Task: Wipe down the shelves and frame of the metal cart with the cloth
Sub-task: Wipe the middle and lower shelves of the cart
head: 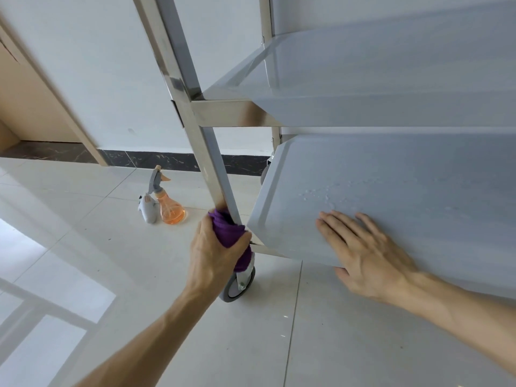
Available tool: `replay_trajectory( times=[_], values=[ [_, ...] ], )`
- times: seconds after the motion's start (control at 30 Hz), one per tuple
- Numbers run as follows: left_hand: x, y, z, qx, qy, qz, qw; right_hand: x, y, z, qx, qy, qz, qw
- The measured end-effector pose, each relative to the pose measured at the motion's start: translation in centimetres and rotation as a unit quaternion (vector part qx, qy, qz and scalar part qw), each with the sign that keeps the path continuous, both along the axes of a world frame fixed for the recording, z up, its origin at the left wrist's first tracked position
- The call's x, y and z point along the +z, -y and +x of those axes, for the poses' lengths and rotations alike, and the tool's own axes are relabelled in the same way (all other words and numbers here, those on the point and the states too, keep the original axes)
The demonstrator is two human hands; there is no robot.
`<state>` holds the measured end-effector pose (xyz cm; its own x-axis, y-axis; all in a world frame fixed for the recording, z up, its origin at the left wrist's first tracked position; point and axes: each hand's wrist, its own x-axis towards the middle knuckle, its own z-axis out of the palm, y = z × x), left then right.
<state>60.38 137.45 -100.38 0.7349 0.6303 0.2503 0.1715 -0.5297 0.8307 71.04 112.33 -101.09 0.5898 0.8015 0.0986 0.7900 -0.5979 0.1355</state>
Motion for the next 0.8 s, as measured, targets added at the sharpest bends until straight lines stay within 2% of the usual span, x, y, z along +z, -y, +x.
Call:
replay_trajectory(
  times=[0.07,0.17,0.27,0.37,0.5,0.6,0.67,0.7,0.8],
  values=[
    [-0.1,0.4,-1.2,0.005,-0.005,-0.004,1.000,-0.3,0.1,0.2,0.001,-0.014,-0.013,1.000],
    [1.4,2.4,-3.5,0.026,0.069,-0.065,0.995,-0.5,0.2,0.6,0.001,-0.039,-0.025,0.999],
    [3.2,5.3,-4.6,-0.036,0.086,-0.047,0.995,-0.3,0.5,1.2,0.010,-0.080,-0.025,0.996],
    [4.7,7.6,-2.3,-0.115,0.043,0.009,0.992,0.7,1.2,1.9,0.009,-0.121,-0.002,0.993],
    [6.2,7.1,4.1,-0.162,-0.004,0.144,0.976,2.2,3.5,2.7,-0.032,-0.110,0.036,0.993],
    [5.6,5.6,7.5,-0.177,-0.135,0.278,0.935,2.8,5.6,3.5,-0.062,-0.091,0.097,0.989],
    [4.3,5.2,8.0,-0.214,-0.245,0.308,0.894,2.8,7.0,3.8,-0.082,-0.087,0.112,0.986],
    [3.7,5.1,8.0,-0.223,-0.264,0.303,0.888,2.6,7.7,3.8,-0.090,-0.090,0.109,0.986],
    [3.1,5.5,7.9,-0.181,-0.191,0.302,0.916,1.6,9.3,3.7,-0.093,-0.096,0.106,0.985]
  ],
)
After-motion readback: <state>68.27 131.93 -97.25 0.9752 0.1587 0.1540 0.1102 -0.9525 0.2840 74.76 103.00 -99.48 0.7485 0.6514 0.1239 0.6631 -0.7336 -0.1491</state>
